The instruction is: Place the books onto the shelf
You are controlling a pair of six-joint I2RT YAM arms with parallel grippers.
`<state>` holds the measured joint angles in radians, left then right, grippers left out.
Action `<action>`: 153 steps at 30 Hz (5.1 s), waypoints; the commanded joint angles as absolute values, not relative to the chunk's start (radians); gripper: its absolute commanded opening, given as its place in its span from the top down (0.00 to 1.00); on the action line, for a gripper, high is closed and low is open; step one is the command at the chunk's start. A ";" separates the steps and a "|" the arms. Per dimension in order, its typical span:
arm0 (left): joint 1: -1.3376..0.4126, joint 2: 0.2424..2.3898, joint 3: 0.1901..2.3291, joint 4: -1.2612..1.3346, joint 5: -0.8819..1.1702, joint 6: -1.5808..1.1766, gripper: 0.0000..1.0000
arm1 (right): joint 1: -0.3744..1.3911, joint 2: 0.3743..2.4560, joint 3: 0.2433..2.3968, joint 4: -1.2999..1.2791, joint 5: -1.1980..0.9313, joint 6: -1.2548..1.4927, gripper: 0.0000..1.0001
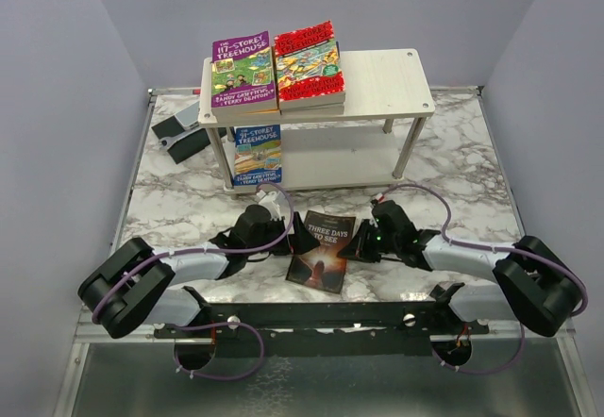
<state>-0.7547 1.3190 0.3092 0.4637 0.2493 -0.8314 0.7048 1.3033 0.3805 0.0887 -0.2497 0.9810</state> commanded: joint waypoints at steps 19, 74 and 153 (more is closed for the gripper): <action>-0.785 1.251 0.327 0.232 0.378 -0.825 0.01 | 0.724 0.860 0.457 -0.247 -0.190 0.946 0.99; -0.731 0.730 0.147 0.839 0.560 -1.364 1.00 | 0.728 0.738 0.236 0.405 -0.569 1.169 0.25; -0.728 0.520 0.856 -0.586 -0.353 -0.409 0.01 | 0.672 1.289 0.902 -0.084 -0.276 0.810 1.00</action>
<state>-0.7280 0.5472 0.8700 -0.5549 -0.2878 -0.4622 0.6998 1.2449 0.8371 -0.0654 -0.2199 0.9028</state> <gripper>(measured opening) 0.990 0.076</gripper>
